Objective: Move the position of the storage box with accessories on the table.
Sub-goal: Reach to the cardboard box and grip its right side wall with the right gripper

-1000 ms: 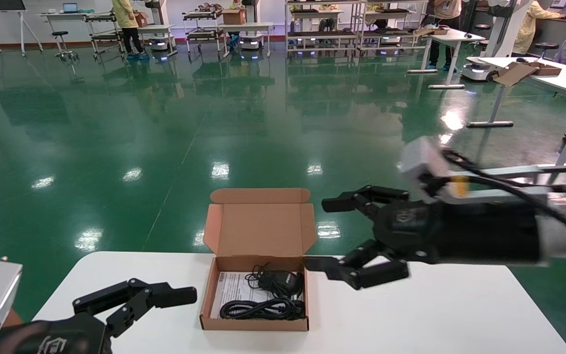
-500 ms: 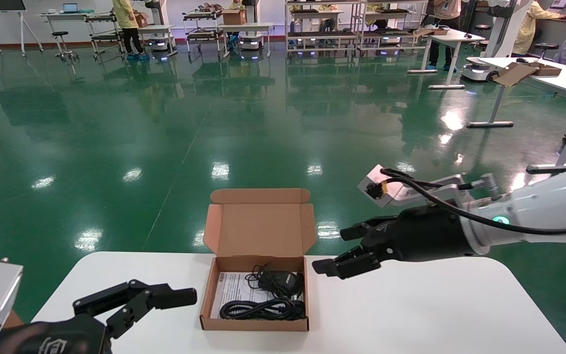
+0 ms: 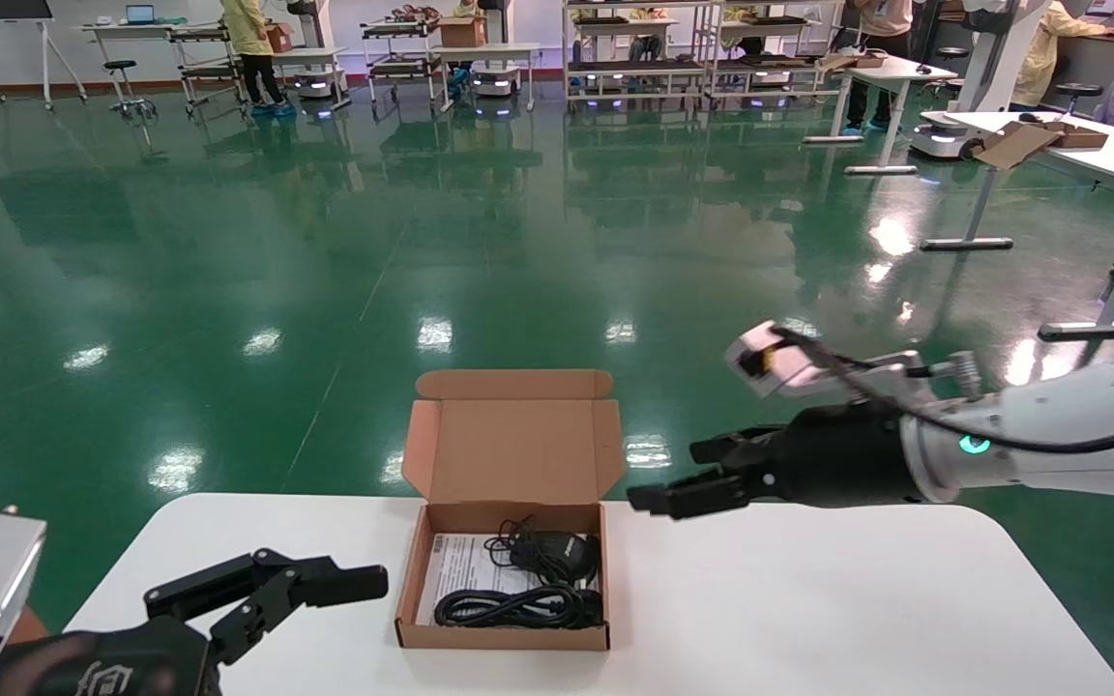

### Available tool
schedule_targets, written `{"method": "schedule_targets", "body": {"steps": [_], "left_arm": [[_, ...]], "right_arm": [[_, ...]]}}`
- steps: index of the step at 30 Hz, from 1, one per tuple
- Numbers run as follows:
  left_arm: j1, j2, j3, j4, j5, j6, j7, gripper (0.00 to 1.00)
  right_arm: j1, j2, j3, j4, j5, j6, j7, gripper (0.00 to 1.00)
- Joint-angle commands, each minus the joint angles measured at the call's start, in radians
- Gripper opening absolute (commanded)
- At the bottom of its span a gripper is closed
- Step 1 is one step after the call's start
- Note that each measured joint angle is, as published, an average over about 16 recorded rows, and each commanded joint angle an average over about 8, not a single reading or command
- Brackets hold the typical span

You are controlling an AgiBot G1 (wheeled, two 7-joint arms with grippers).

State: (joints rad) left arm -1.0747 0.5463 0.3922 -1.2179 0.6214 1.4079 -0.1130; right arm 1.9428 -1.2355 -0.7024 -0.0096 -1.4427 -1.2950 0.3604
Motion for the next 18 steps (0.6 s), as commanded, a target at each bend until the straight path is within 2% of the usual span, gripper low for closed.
{"method": "schedule_targets", "body": {"steps": [1, 9, 18], "left_arm": [[0.000, 0.000, 0.000, 0.000, 0.000, 0.000, 0.000, 1.00], [0.000, 0.000, 0.000, 0.000, 0.000, 0.000, 0.000, 1.00], [0.000, 0.000, 0.000, 0.000, 0.000, 0.000, 0.000, 1.00]], "right_arm": [[0.002, 0.012, 0.011, -0.025, 0.015, -0.008, 0.032, 1.00], [-0.027, -0.041, 0.009, -0.081, 0.012, 0.072, 0.157, 1.00], [-0.101, -0.103, 0.006, -0.062, 0.007, 0.189, 0.199, 1.00]]}}
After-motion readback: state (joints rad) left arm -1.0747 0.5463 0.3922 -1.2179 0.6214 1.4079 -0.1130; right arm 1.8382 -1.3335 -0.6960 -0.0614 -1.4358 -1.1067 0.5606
